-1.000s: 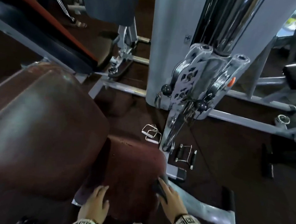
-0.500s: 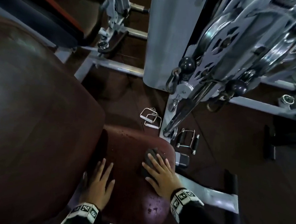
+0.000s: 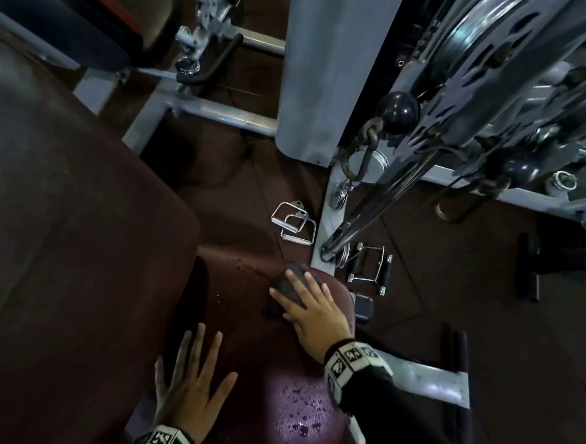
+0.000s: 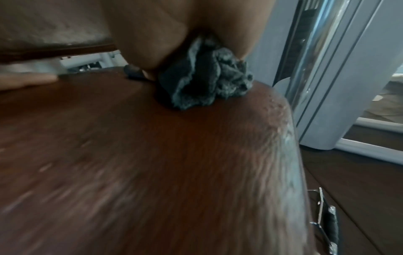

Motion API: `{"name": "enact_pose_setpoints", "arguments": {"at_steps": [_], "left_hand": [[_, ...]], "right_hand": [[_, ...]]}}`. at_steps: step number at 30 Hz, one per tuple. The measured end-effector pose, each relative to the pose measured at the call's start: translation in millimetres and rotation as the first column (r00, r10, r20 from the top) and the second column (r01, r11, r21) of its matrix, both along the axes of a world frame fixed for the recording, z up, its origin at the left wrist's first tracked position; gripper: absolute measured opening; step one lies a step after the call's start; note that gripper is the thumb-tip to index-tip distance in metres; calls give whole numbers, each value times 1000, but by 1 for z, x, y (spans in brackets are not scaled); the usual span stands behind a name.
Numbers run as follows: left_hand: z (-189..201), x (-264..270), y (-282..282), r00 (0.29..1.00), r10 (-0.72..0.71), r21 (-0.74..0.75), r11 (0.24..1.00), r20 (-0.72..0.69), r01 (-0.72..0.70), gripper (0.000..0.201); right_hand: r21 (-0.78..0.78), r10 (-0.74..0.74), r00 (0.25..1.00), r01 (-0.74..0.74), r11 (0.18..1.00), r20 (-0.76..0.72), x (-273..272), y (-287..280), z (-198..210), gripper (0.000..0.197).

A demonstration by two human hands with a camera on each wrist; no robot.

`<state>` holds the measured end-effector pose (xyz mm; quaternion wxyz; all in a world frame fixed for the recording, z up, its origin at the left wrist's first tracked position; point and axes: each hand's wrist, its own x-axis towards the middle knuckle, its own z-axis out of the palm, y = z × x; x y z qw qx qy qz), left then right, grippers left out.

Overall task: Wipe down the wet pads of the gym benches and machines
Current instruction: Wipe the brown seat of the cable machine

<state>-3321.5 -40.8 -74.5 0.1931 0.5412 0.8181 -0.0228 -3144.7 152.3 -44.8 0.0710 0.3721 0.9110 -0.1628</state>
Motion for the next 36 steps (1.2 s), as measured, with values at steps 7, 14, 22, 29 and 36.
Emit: {"name": "enact_pose_setpoints", "arguments": {"at_steps": [7, 14, 22, 29, 36], "left_hand": [[-4, -1, 0, 1000, -13, 7, 1000, -10, 13, 74], [-3, 0, 0, 1000, -9, 46, 999, 13, 9, 74], [-4, 0, 0, 1000, 5, 39, 999, 17, -6, 73], [-5, -1, -1, 1000, -3, 29, 1000, 11, 3, 74], [-3, 0, 0, 999, -4, 24, 1000, 34, 3, 73]], "right_hand": [[-145, -238, 969, 227, 963, -63, 44, 25, -9, 51], [-42, -234, 971, 232, 972, -56, 87, -71, -10, 49], [-102, 17, 997, -9, 995, 81, -9, -41, 11, 60], [-114, -234, 971, 237, 965, 42, 19, 21, 12, 51], [-105, -202, 977, 208, 973, 64, 52, -66, 12, 62]]}}
